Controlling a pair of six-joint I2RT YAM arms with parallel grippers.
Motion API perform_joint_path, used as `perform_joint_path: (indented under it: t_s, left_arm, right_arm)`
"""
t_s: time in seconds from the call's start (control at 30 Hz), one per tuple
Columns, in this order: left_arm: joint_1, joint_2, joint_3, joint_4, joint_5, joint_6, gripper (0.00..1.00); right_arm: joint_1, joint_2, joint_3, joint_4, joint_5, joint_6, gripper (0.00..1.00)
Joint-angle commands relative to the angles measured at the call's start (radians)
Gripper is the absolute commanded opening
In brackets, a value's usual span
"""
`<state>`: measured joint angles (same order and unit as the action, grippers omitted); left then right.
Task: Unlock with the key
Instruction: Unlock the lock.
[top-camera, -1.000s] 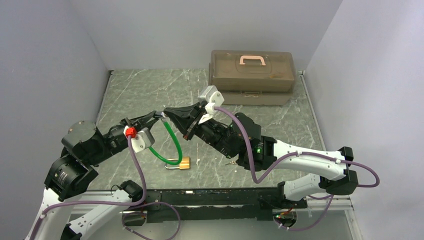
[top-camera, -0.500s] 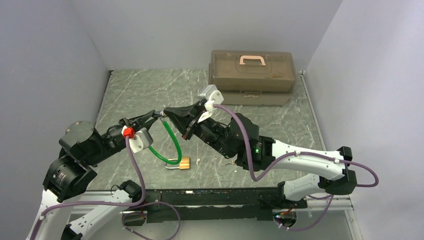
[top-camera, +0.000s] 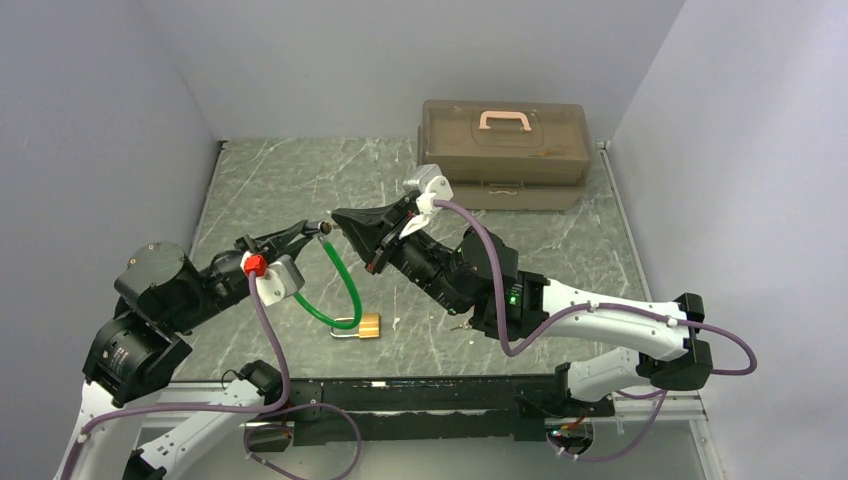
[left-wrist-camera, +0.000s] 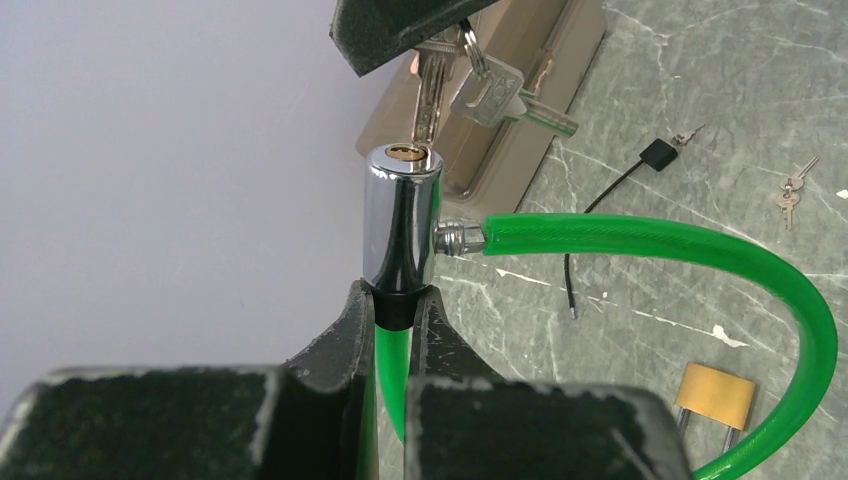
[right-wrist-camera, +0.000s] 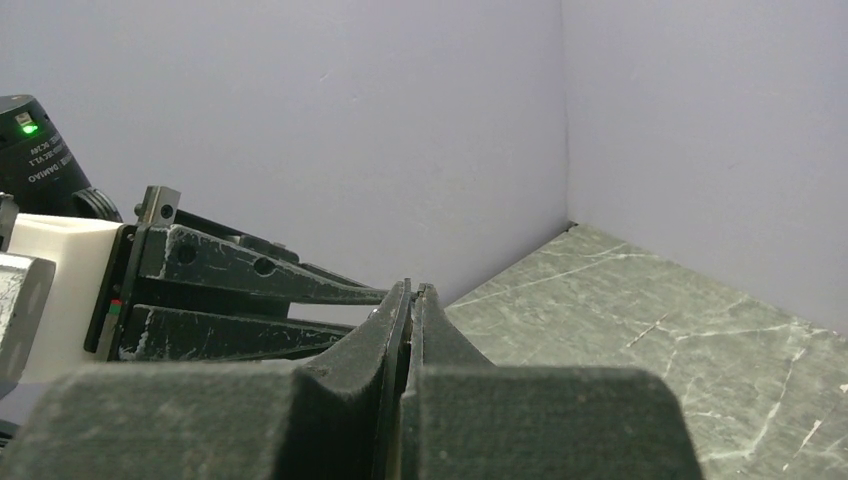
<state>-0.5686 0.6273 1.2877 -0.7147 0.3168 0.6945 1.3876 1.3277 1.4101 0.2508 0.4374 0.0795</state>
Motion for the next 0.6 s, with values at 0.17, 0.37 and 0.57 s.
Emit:
perform_joint_path:
  t_s: [0.17, 0.37, 0.57]
  left_arm:
    - [0.008, -0.008, 0.048, 0.075, 0.038, 0.000, 0.00]
    - [0.011, -0.011, 0.043, 0.074, 0.038, 0.001, 0.00]
    - [0.013, -0.011, 0.041, 0.072, 0.033, 0.003, 0.00]
  right_arm:
    - [-0.010, -0.023, -0.012, 0.071, -0.012, 0.034, 0.00]
    - [-0.009, -0.034, -0.018, 0.086, -0.018, 0.041, 0.00]
    - [-0.008, -0.047, -0.022, 0.092, -0.017, 0.044, 0.00]
